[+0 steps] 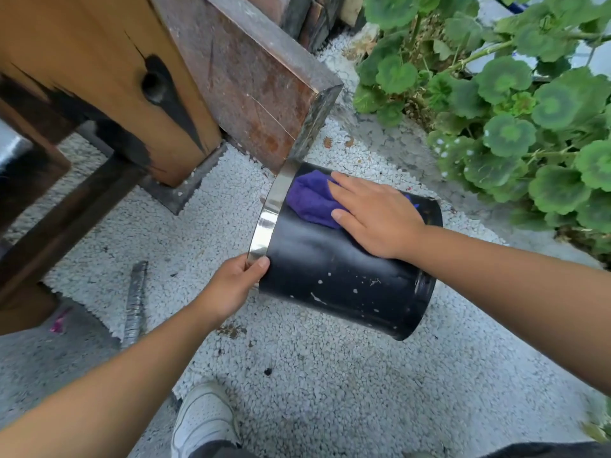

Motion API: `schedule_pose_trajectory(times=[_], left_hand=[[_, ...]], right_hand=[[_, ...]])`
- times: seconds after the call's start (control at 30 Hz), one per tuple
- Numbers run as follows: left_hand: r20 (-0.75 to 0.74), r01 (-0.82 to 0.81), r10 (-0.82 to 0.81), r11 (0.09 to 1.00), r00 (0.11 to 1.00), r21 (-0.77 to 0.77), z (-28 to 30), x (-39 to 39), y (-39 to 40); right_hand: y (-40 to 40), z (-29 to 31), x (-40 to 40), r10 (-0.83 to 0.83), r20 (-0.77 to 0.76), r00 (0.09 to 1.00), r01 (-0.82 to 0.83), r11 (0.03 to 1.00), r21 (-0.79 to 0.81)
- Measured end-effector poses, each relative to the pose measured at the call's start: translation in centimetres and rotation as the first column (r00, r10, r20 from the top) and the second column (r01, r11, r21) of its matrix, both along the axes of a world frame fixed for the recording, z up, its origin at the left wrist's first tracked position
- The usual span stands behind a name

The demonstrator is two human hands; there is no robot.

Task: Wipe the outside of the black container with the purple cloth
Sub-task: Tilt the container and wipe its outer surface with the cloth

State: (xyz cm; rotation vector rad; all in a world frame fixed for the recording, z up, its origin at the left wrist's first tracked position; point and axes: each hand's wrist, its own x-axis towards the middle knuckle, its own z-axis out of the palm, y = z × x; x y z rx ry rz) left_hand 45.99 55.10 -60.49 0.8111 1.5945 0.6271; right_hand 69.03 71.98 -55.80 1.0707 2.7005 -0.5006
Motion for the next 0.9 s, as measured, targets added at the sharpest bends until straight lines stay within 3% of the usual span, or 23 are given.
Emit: schedule_pose_trajectory(times=[0.13,0.3,0.53,0.7,0.8,0.9], left_hand=[[0.119,-0.049,0.044,0.998,0.992,0.039,0.7,-0.4,3.0],[0.194,-0.191,0.188,0.981,0.963,0.001,2.6,-0.1,6.3],[0.264,-0.308,0.341,0.938,0.902,-0.160,5.0,0.0,8.4],[0.246,-0.345,0.392,0.914,0.887,-0.214,5.9,0.6,10.3],[0.234,-0.386,0.434,0.895,0.870,-0.223,5.8,0.7,10.1],[0.249,-0.370,0.418,0.903,0.874,-0.217,5.6,0.7,9.9]], right_hand=[[3.3,-0.1,-0.1,-0.115,-0.064,0.991,0.104,0.981,-0.166],[6.2,0.0,-0.7,-0.335,-0.075,0.939,0.282,0.878,-0.388],[5.6,0.6,-2.7,-0.280,-0.127,0.952,0.190,0.860,-0.473],[4.4,2.2,-4.2,-0.170,-0.121,0.978,0.108,0.909,-0.402],[2.0,3.5,-4.9,-0.033,-0.091,0.995,0.008,0.965,-0.263],[-1.8,4.3,-4.6,-0.011,-0.026,1.000,0.009,0.998,-0.062]])
